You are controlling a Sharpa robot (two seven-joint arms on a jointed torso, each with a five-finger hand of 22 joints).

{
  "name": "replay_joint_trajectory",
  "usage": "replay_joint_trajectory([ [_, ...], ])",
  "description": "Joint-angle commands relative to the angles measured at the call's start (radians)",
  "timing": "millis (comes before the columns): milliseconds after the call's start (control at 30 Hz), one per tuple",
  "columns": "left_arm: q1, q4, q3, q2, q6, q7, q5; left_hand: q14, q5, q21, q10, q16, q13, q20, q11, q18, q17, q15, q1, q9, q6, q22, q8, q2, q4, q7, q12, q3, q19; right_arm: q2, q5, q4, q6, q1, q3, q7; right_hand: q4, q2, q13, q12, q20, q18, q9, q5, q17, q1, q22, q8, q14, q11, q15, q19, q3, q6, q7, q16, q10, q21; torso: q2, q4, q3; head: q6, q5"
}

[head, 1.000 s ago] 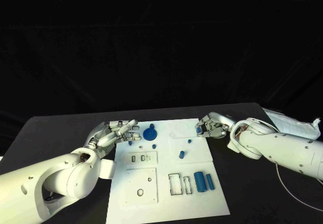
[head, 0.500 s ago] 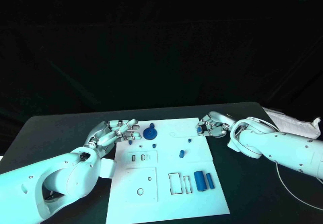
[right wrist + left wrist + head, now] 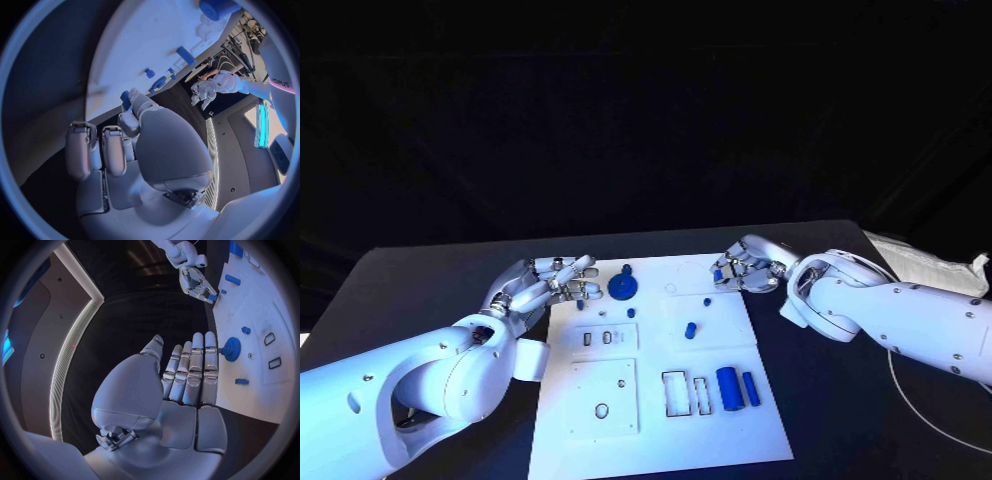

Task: Assemble the parts on the task board

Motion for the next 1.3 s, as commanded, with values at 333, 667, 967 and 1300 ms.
replay_joint_trajectory([
  [333, 0.0, -0.027, 0.001, 0.0, 0.034, 0.028, 0.003, -0.005, -0.004, 0.0, 0.0, -0.006, -0.001, 0.002, 0.008, 0.002, 0.002, 0.002, 0.009, -0.001, 0.002, -0.001, -0.006, 0.003, -0.007, 0.002, -0.004, 0.0, 0.002, 0.075, -0.043, 0.18, -0.048, 0.024, 0.001, -0.259, -0.008, 0.028, -0.015, -0.017, -0.007, -0.017, 0.004, 0.002, 0.093, -0.001, 0.035, -0.002, 0.069, -0.016, -0.01, -0.001, 0.019, 0.006, -0.004, -0.005, 0.016, 0.0, -0.005, 0.0075, -0.0091, -0.009, 0.022],
  [667, 0.001, -0.051, 0.001, -0.002, 0.033, 0.033, 0.01, -0.006, -0.004, 0.0, 0.001, -0.007, -0.001, 0.002, 0.007, 0.002, 0.002, 0.002, 0.012, -0.001, 0.002, -0.001, -0.007, 0.004, -0.009, 0.001, -0.005, 0.001, 0.002, 0.215, -0.206, 0.181, -0.016, -0.023, -0.004, -0.353, -0.02, 0.012, -0.025, -0.033, -0.008, -0.016, 0.004, 0.032, 0.081, -0.022, 0.031, -0.008, 0.067, -0.015, -0.01, -0.003, 0.032, 0.006, -0.003, -0.013, 0.015, -0.002, -0.006, 0.0147, -0.0173, -0.018, 0.042],
  [967, 0.001, -0.05, 0.001, -0.008, 0.032, 0.033, 0.011, -0.006, -0.004, 0.0, 0.001, -0.008, -0.001, 0.002, 0.007, 0.002, 0.003, 0.002, 0.012, -0.001, 0.002, -0.001, -0.007, 0.004, -0.01, 0.001, -0.005, 0.002, 0.002, 0.288, -0.291, 0.16, 0.002, -0.066, -0.006, -0.374, -0.024, 0.006, -0.033, -0.044, -0.008, -0.015, 0.004, 0.034, 0.077, -0.029, 0.027, -0.01, 0.066, -0.014, -0.01, -0.006, 0.036, 0.005, -0.002, -0.016, 0.011, -0.004, -0.005, 0.0177, -0.0217, -0.028, 0.054],
  [1300, 0.001, -0.049, 0.001, -0.01, 0.033, 0.033, 0.011, -0.006, -0.004, 0.0, 0.001, -0.008, -0.001, 0.002, 0.007, 0.002, 0.003, 0.002, 0.013, -0.001, 0.002, -0.002, -0.007, 0.004, -0.01, 0.001, -0.005, 0.002, 0.002, 0.32, -0.326, 0.15, 0.014, -0.09, -0.008, -0.373, -0.025, 0.0, -0.031, -0.043, -0.008, -0.015, 0.004, 0.034, 0.078, -0.037, 0.025, -0.011, 0.066, -0.014, -0.01, -0.007, 0.037, 0.006, -0.002, -0.016, 0.013, -0.005, -0.005, 0.0149, -0.0186, -0.039, 0.067],
])
